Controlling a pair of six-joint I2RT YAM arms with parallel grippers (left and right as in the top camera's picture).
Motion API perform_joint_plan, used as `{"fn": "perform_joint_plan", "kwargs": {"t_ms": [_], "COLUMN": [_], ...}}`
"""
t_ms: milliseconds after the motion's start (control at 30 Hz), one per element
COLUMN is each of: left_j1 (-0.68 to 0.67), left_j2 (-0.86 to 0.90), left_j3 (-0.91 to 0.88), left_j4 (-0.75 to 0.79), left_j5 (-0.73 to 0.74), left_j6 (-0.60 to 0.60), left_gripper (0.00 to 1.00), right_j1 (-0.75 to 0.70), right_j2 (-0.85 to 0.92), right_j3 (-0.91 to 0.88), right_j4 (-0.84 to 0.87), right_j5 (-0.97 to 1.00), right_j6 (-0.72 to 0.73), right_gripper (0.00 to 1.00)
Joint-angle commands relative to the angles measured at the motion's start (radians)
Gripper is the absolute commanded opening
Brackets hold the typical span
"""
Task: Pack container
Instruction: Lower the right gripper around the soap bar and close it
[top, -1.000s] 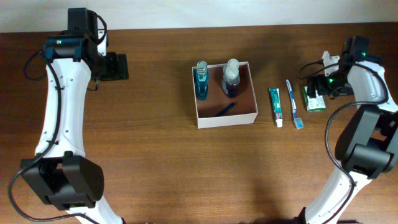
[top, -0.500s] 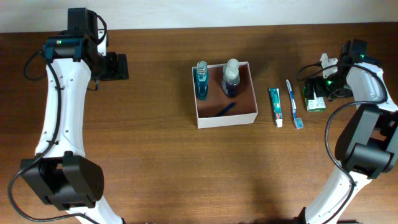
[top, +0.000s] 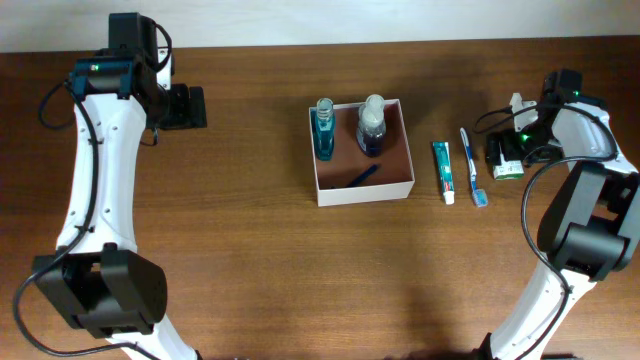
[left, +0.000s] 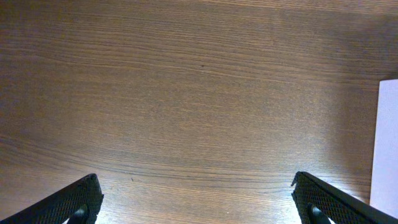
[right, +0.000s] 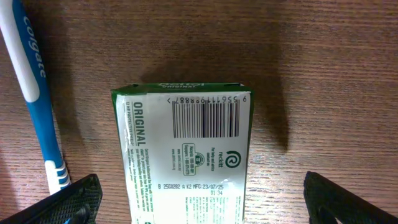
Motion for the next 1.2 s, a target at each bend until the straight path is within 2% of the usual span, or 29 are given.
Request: {"fn": "perform_joint_plan", "kwargs": {"t_ms": [0,633,1167], "left_j1": [0.000,0.000,0.000], "left_j2": [-0.002,-0.002,-0.002], "left_j3": [-0.005,-0.005,-0.005], "left_j4": [-0.001,-0.001,-0.001], "left_j5": [0.008,0.008,0.008], "left_j6": [-0.006,-0.006,-0.006], "left_gripper": [0.99,0.99,0.99], "right_j1": [0.000,0.000,0.000], "right_j2": [0.016,0.029,0.029], "right_j3": [-0.006,-0.021,-0.082], "right_j4": [0.001,0.028,0.123], "right_j5": [-0.009,-0.008,0.003], "right_j6": [0.007,0.004,-0.019], "right_gripper": [0.98,0.99,1.00]}}
